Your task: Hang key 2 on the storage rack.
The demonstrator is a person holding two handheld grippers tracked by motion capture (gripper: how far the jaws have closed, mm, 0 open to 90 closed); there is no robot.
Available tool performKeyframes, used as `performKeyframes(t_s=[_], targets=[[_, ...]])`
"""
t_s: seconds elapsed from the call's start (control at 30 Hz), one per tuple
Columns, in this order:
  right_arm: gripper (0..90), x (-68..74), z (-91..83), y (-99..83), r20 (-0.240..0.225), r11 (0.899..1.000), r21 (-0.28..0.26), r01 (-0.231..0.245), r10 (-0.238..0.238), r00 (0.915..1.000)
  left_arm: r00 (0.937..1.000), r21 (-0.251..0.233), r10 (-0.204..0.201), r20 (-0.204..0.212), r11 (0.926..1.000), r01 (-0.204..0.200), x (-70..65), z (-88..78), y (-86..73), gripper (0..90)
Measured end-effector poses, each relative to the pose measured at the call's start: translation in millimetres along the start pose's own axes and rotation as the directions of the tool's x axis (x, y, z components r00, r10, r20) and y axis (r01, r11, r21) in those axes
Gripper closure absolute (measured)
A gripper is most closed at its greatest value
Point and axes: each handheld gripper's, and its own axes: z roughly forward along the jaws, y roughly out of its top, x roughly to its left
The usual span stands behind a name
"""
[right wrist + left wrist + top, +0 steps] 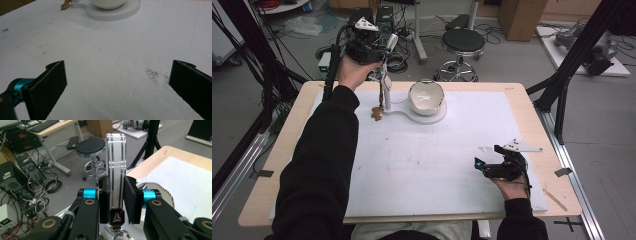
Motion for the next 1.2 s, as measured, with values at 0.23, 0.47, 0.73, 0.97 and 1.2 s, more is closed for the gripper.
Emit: performKeyframes(t_s=[0.23,0.47,0.73,0.97,1.2], targets=[[0.5,1.1,0.0,0.3,-0.003,1.000,0.004,0.002,-0.002,1.0000,1.0000,0.010,0.006,0.002,0.9999,-0.006,-3.3,6.4,-11.2,75.4],[0.5,1.8,-0.1,0.1,0.005,1.000,0.007,0.005,-0.005,1.0000,0.9996,0.011,-0.018,0.019,0.9998,0.018,-6.5,-0.3,-13.2,54.2],[0.5,2.8,1.2,0.1,-0.001,1.000,0.011,0.010,-0.010,1.0000,0.9894,0.018,-0.101,0.104,0.9949,0.099,0.5,-13.5,-13.0,5.3],[0.5,2.3,1.2,0.0,-0.001,1.000,0.011,0.005,-0.005,1.0000,0.9910,0.005,-0.076,0.110,0.9971,0.076,6.4,-29.5,-23.4,1.7],[0.5,2.2,3.2,0.9,-0.004,1.000,0.010,0.007,-0.007,1.0000,0.9891,0.016,-0.060,0.135,0.9982,0.059,6.7,-40.0,-40.6,1.7]])
